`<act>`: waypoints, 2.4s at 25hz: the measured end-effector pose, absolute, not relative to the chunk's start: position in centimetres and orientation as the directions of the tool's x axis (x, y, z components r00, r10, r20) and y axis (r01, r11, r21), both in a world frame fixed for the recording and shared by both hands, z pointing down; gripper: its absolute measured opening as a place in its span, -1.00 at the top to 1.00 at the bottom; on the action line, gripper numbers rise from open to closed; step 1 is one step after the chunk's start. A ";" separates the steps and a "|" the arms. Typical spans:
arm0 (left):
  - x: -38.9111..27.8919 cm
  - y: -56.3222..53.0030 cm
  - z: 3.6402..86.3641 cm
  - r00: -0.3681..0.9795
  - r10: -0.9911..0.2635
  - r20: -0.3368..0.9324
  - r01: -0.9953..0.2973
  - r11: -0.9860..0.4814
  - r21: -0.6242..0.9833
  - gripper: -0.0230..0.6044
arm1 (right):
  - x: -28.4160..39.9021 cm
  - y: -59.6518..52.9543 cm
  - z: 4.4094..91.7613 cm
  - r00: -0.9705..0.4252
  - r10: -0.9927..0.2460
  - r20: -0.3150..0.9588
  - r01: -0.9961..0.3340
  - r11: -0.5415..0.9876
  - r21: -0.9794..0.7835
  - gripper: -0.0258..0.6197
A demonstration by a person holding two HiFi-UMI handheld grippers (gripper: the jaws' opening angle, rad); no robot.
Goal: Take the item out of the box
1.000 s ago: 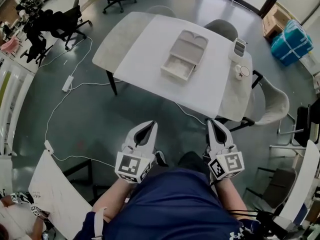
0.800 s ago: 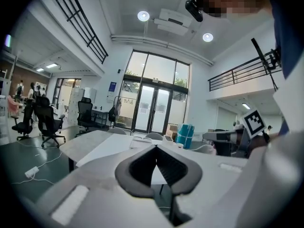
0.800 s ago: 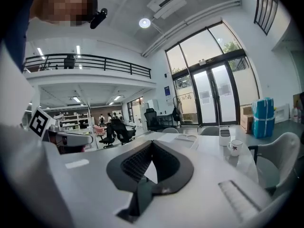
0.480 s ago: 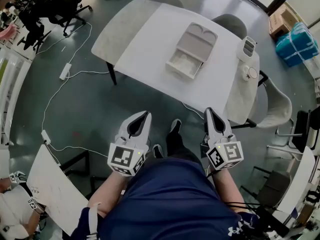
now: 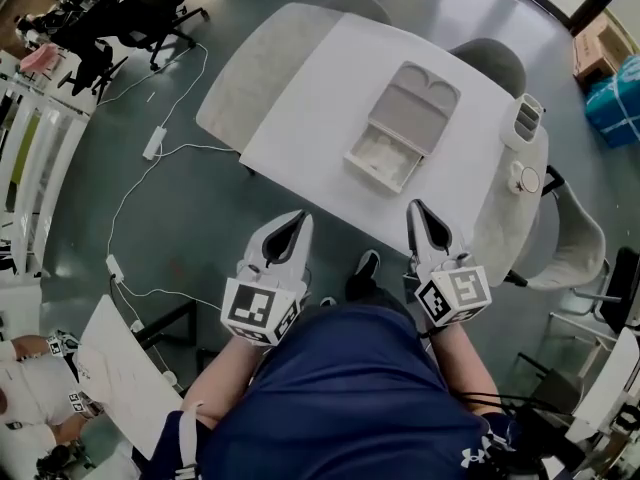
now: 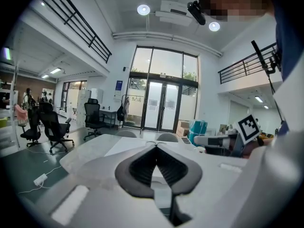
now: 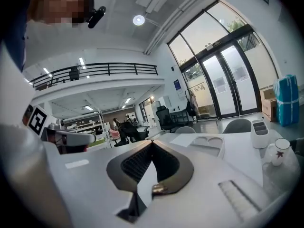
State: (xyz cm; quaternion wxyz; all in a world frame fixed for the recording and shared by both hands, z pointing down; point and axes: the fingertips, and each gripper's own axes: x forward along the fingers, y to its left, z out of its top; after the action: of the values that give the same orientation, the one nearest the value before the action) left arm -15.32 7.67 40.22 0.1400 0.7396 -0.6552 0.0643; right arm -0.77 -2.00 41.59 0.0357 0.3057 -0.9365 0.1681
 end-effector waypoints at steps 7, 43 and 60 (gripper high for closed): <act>-13.4 0.7 40.8 0.179 -0.937 0.300 -0.982 -0.151 0.116 0.92 | 0.2 -8.2 42.9 -0.799 -0.555 0.232 -0.602 0.738 -0.306 0.91; -6.2 -13.4 65.0 0.330 -0.162 0.930 -0.158 -0.981 -0.115 0.59 | 5.3 -12.3 49.1 -0.427 -0.794 0.434 -0.890 0.282 -0.359 0.91; -5.2 -12.4 72.9 0.134 0.011 0.991 -0.035 -0.999 0.016 0.73 | 9.4 -9.4 50.0 -0.385 -0.818 0.428 -0.894 0.215 -0.393 0.91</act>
State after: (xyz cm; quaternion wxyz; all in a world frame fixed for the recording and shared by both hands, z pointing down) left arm -5.19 -12.40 72.90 0.0174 0.7528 -0.0078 0.6580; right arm 9.44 -9.36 49.98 0.0641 0.5509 -0.7768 0.2983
